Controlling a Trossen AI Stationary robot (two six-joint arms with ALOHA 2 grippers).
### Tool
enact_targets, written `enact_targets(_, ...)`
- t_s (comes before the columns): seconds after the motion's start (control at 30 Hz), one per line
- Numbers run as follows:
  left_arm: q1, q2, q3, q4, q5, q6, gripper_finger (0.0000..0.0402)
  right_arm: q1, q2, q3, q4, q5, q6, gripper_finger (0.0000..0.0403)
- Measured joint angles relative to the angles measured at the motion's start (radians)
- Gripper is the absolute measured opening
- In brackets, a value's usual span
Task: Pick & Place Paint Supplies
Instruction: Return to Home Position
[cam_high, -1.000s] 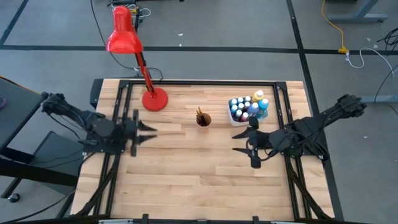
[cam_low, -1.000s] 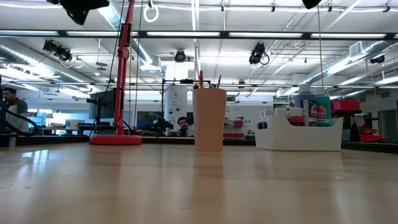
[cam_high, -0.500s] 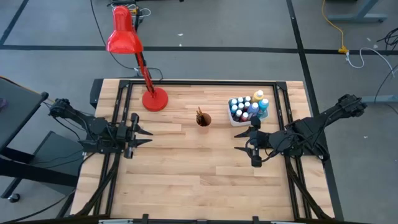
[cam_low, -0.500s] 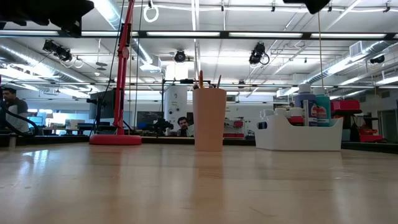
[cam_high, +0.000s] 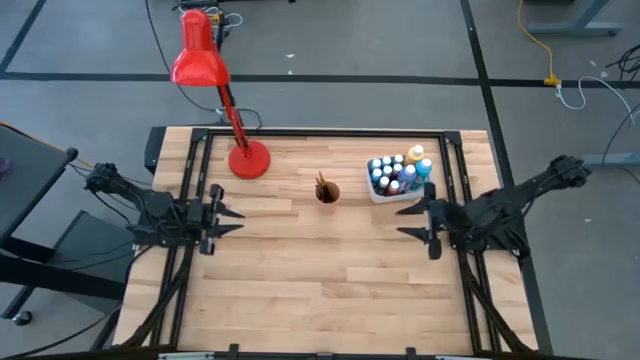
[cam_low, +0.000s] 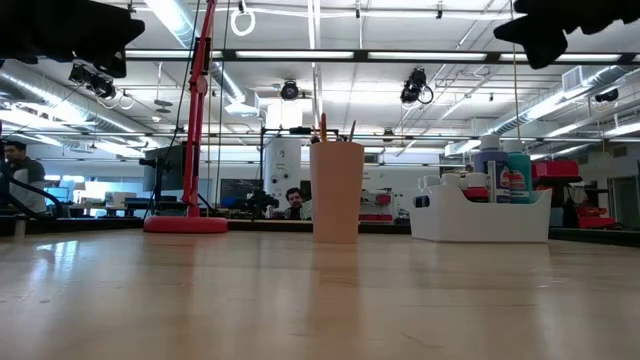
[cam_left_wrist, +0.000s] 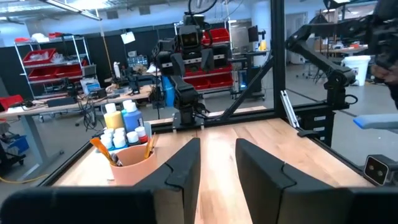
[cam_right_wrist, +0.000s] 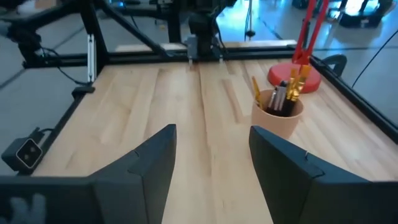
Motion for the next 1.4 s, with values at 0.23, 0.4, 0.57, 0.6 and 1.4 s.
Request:
enact_targets(0.23, 0.000, 0.000, -0.074, 0.090, -0.025, 0.035, 0.0110, -0.001, -0.212, -0.093, -0.030, 0.002, -0.044, 0.0208)
enact_targets(0.4, 0.000, 0.000, -0.116, 0.151, -0.070, 0.029, 0.0110, -0.002, -0.337, -0.134, -0.047, -0.001, -0.065, 0.0208)
enact_targets(0.57, 0.000, 0.002, -0.116, 0.146, -0.088, 0.021, 0.0110, -0.002, -0.437, -0.180, -0.056, -0.010, -0.070, 0.0208)
enact_targets(0.6, 0.000, 0.002, -0.116, 0.146, -0.088, 0.021, 0.0110, -0.002, -0.454, -0.193, -0.057, -0.019, -0.068, 0.0208)
enact_targets(1.4, 0.000, 0.002, -0.117, 0.143, -0.088, 0.176, 0.0110, -0.002, -0.552, -0.363, -0.037, -0.158, -0.097, 0.0208)
